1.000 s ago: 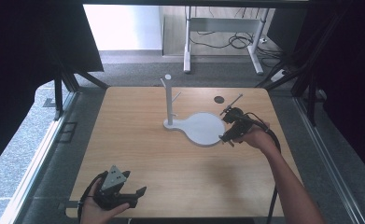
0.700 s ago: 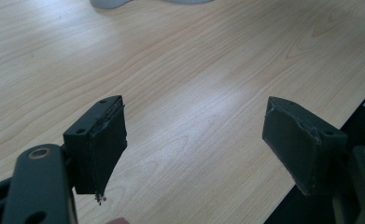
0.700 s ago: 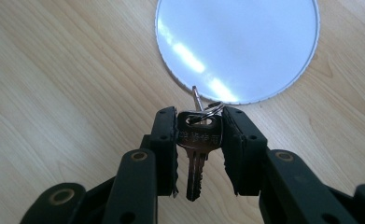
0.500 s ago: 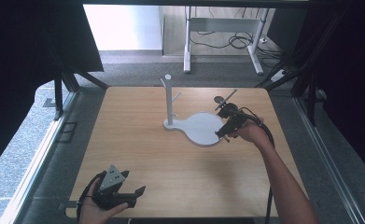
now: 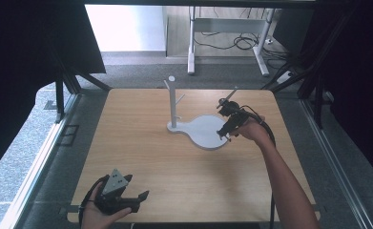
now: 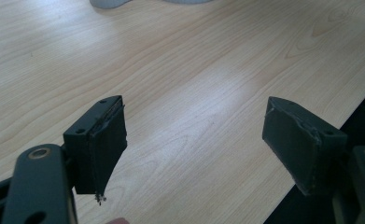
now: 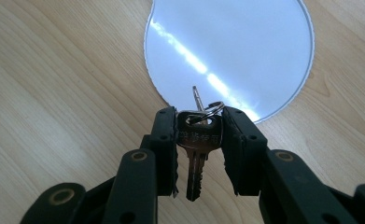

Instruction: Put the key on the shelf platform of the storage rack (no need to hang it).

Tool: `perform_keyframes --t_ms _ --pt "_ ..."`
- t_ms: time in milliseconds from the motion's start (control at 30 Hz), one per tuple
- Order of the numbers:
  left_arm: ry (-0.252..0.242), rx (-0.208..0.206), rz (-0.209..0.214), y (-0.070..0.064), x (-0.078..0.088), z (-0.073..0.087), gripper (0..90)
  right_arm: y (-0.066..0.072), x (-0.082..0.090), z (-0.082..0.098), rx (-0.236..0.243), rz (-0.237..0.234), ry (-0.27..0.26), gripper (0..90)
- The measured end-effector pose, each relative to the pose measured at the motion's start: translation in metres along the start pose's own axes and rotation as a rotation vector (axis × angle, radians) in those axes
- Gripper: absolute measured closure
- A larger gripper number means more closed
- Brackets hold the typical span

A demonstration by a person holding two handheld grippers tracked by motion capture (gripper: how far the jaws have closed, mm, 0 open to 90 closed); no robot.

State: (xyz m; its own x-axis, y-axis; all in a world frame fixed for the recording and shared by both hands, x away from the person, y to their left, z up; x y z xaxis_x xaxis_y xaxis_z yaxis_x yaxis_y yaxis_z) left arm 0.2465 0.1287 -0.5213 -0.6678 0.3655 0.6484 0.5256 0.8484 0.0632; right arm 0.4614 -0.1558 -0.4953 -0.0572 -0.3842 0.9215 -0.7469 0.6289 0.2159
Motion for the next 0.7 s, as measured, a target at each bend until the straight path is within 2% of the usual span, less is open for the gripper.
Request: perform_keyframes --t_ms 367,700 --pt "-0.001 0.001 0.0 0.0 0.0 0.0 22.1 -0.003 0.0 -0.012 -0.005 0.006 0.006 66.9" --pt "-0.003 0.005 -0.003 0.001 0.001 0.0 22.1 -0.004 -0.004 -0.028 -0.008 -0.009 0.0 66.9"
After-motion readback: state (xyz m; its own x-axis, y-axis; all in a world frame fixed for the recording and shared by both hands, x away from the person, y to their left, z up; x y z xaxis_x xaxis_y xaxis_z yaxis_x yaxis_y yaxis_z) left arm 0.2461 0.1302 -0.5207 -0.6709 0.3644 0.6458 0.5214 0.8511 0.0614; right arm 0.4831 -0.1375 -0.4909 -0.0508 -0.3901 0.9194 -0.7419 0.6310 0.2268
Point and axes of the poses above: each handheld gripper's, and its own axes: x roughly backward along the jaws, z roughly out of its underside, y roughly to its left, the point moved 10 cm from there along -x, roughly forward along the jaws, and after that the axes turned 11 degrees about -z, right-handed, at the moved point
